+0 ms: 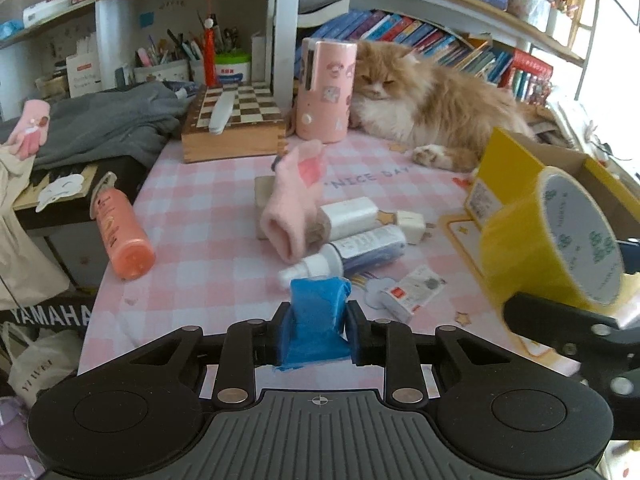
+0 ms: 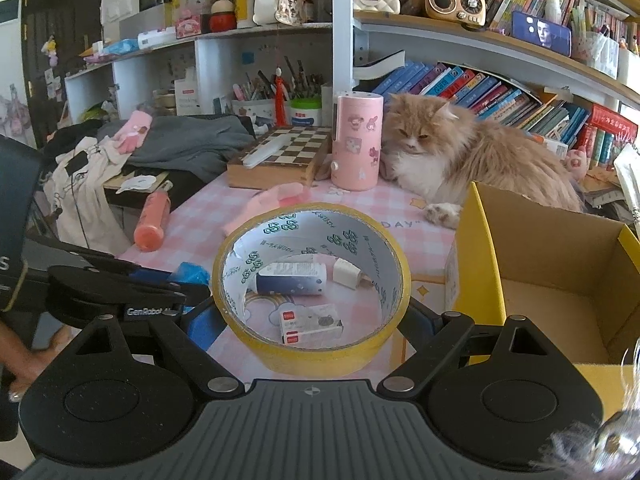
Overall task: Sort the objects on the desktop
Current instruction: 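Grasp the blue plastic piece with the left tool while the right tool holds the tape roll, then carry the blue piece in the left tool while the right tool carries the tape roll toward the yellow box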
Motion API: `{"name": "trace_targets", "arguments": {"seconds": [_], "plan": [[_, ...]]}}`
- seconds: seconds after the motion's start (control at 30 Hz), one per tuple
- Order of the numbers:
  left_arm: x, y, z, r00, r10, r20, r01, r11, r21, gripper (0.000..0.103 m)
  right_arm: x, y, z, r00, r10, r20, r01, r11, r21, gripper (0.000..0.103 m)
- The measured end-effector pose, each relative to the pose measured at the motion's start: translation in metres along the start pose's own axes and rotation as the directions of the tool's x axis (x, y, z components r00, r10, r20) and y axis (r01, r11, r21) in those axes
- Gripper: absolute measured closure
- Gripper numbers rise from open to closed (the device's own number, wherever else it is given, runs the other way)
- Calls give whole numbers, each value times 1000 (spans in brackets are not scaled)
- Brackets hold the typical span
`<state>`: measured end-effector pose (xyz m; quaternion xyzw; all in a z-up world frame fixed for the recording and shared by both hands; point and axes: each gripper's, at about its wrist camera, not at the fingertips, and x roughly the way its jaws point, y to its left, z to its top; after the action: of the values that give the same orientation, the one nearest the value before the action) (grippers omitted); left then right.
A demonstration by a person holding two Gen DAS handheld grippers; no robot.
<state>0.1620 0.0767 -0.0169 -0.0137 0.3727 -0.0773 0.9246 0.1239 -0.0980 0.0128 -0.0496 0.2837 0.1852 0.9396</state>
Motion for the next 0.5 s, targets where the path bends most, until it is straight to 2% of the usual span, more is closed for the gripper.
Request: {"name": "trace_targets", "arguments": {"seconds": [0.27,0.5], "plan": [[-26,-17,-14,999,-47,17,46,999,13,77,-26,2,-13,1000,7,23,-7,1000,7,15],[-50,-35,-35,996,-89,30,89,996,13,77,-54,4,-33,1000,-21,16,20,1000,21,15]]}}
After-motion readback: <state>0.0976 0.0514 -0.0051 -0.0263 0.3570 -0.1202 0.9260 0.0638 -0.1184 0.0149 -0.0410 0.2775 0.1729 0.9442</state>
